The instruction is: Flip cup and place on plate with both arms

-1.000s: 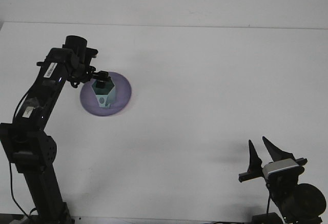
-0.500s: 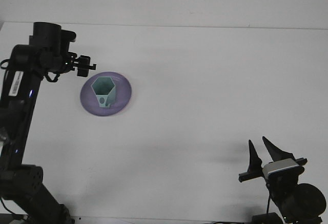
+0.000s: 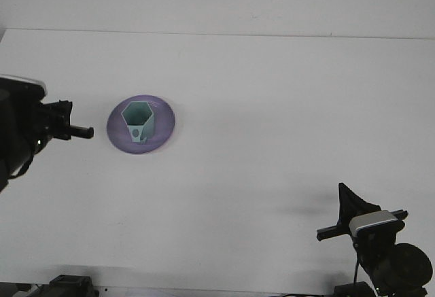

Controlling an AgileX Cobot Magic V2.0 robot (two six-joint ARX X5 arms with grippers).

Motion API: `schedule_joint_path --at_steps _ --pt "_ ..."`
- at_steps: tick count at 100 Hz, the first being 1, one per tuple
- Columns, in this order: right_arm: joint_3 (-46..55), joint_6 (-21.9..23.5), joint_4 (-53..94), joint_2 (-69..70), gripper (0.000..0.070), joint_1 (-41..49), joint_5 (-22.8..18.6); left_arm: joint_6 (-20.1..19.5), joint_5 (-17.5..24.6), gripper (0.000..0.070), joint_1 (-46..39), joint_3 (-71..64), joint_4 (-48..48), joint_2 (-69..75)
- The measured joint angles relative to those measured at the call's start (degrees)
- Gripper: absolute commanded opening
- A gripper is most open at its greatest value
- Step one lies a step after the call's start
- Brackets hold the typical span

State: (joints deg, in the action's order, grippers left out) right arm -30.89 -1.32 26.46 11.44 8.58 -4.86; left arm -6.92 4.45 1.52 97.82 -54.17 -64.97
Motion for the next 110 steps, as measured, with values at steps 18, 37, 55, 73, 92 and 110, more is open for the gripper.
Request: schedule_joint_path --at_steps 18,37,55,73,92,110 --pt "0.3 2.5 -0.8 0.0 0.0000 0.0 3.5 0.5 0.3 0.0012 0.0 -28.6 19.8 18.2" --pt "4.0 2.5 -8.9 0.0 0.0000 0.0 3.4 2.3 5.8 0.0012 0.0 -58.2 43.9 37.8" --pt "5.2 1.9 -12.2 0.0 0.0000 0.0 3.4 4.8 4.0 0.0012 0.0 -75.2 53.1 48.8" --pt "5.2 1.7 -10.5 0.0 0.0000 0.0 3.4 5.8 1.9 0.0012 0.0 -74.8 57.0 51.1" --pt "5.2 1.7 -10.6 0.0 0.0000 0.0 3.4 6.2 1.8 0.0012 0.0 -74.5 56.4 51.8" --pt "5.2 1.7 -10.8 0.0 0.0000 0.0 3.4 6.2 1.8 0.0012 0.0 -74.5 56.5 51.8"
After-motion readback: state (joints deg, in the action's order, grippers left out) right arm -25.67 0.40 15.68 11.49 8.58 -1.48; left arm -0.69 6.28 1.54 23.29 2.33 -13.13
